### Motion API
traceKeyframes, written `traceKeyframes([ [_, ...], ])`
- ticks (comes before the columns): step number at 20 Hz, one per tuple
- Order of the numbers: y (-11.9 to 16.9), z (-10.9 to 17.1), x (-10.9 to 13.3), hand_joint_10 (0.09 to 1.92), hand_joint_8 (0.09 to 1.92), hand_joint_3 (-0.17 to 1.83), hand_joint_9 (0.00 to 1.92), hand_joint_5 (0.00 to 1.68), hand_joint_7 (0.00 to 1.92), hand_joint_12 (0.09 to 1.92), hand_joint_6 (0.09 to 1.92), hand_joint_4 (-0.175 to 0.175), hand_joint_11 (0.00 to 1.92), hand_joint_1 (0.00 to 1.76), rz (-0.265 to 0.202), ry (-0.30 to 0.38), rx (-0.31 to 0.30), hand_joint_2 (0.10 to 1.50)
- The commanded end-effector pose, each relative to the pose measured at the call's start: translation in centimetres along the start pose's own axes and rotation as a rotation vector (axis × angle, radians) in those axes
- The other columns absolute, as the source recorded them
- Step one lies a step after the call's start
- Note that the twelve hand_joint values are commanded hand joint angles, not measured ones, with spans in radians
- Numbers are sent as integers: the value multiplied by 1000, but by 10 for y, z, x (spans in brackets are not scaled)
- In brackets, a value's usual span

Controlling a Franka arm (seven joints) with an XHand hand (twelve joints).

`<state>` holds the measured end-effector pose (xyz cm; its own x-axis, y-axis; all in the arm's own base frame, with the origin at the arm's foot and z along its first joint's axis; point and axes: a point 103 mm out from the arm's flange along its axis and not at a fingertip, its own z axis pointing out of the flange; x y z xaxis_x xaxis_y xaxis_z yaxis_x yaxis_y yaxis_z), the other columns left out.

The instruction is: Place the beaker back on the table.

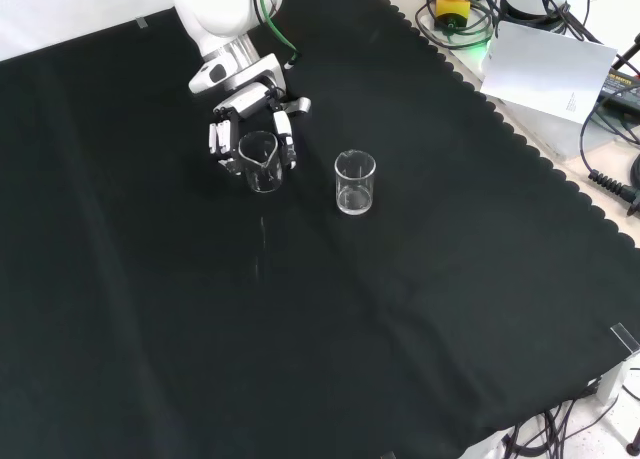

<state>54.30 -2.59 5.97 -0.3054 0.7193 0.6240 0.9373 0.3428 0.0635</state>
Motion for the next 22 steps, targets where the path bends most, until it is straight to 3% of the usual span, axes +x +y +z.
traceKeyframes([
  [1,-3,5,6,87,701,139,1167,1111,771,1153,807,55,664,1100,-3,-29,2,985],
  [2,-3,5,6,87,716,112,1130,1087,729,1185,842,80,609,1086,0,-35,4,1007],
  [4,-5,4,7,87,729,69,1029,959,636,1252,791,-5,469,1013,12,-43,7,974],
  [7,-7,4,7,87,733,54,918,809,531,1311,768,-52,328,946,30,-41,16,926],
  [14,-8,-1,11,87,738,58,822,591,439,1346,795,-67,213,873,56,-59,26,869],
  [22,-7,-3,24,87,742,57,817,549,436,1357,792,-71,210,864,33,-108,54,851],
])
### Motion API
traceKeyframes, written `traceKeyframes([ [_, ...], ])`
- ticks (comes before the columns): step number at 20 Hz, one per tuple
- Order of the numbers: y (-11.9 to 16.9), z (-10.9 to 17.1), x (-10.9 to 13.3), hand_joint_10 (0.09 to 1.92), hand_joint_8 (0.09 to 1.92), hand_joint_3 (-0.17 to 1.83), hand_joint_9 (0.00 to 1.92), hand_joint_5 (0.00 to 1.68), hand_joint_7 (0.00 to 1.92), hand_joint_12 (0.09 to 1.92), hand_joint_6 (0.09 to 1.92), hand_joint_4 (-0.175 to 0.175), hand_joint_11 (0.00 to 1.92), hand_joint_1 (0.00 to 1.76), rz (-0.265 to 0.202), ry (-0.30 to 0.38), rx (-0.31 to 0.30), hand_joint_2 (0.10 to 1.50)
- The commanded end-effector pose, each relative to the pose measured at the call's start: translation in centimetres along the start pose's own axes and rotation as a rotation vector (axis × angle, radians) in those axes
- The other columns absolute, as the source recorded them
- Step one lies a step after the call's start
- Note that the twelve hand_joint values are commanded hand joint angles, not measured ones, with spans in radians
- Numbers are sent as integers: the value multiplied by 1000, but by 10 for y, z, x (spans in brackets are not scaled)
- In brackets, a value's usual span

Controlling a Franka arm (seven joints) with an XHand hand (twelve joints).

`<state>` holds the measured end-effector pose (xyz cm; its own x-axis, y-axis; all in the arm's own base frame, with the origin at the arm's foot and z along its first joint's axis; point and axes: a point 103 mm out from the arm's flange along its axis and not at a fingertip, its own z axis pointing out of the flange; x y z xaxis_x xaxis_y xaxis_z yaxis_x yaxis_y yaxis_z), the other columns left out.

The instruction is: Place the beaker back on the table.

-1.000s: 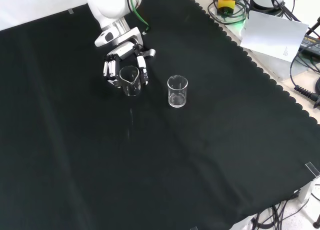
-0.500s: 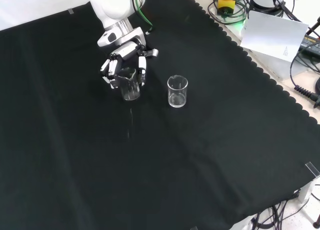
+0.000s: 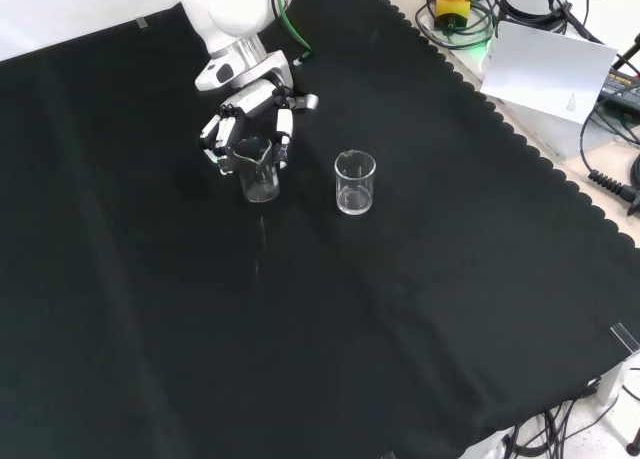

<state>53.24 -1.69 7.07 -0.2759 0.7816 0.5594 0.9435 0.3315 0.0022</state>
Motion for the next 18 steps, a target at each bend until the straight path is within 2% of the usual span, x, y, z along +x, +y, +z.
traceKeyframes([
  [1,-1,-3,10,87,742,57,817,548,436,1358,792,-71,210,865,-17,-28,9,850],
  [4,-1,-6,19,87,739,57,805,517,425,1358,781,-75,209,868,-33,-43,10,845],
  [8,-2,-15,29,87,734,59,752,408,364,1370,721,-81,161,867,-33,-62,13,832],
  [13,-5,-35,45,87,731,89,625,334,193,1408,483,-82,18,829,-19,-80,19,797],
  [18,-18,-66,66,87,713,143,578,348,140,1376,308,-82,0,806,-10,-113,-1,766],
])
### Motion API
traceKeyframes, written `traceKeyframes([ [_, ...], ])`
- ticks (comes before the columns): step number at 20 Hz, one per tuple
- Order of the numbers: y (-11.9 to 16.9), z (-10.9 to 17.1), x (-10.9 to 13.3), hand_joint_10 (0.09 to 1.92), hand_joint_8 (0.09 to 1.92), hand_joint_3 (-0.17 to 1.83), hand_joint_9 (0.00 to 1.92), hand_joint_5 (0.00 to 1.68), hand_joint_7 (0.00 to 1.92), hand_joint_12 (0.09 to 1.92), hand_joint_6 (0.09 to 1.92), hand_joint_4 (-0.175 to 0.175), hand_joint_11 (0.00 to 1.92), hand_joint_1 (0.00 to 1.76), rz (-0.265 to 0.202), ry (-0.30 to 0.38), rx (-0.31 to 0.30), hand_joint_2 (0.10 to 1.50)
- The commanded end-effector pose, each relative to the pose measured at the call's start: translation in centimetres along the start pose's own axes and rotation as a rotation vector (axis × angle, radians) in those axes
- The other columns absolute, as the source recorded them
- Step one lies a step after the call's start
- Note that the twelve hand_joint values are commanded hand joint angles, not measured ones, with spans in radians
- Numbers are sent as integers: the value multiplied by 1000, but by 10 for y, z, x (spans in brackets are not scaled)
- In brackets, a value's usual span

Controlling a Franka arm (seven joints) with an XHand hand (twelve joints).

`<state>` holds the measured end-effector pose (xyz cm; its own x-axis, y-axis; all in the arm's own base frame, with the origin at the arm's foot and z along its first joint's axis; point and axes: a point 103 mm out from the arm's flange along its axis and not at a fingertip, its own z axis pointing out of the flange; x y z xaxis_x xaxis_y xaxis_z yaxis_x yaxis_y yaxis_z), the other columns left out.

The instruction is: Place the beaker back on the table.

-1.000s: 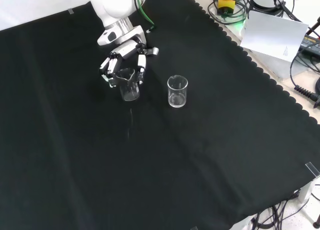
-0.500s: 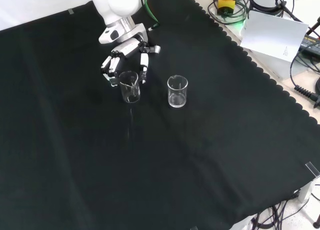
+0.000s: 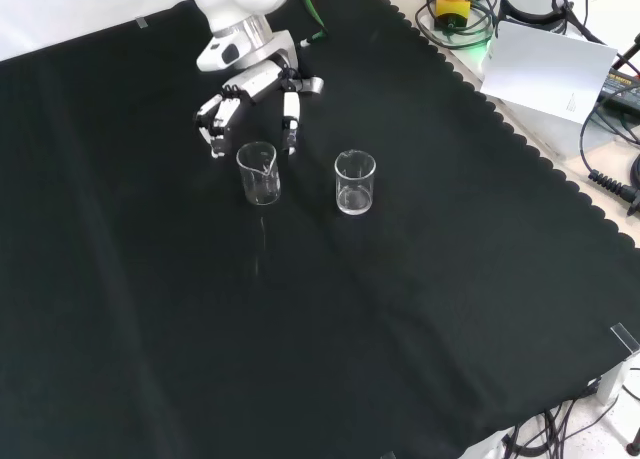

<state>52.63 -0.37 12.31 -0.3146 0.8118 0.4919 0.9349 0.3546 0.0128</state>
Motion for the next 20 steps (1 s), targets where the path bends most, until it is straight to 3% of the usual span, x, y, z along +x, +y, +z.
traceKeyframes([
  [1,-20,-39,25,87,712,146,576,348,139,1374,299,-82,0,804,23,-38,-3,764],
  [5,-38,-60,37,87,710,153,568,348,136,1367,284,-82,0,789,72,-55,41,762],
  [20,-94,-103,76,87,700,177,526,342,116,1295,176,-77,0,721,140,-122,8,758],
])
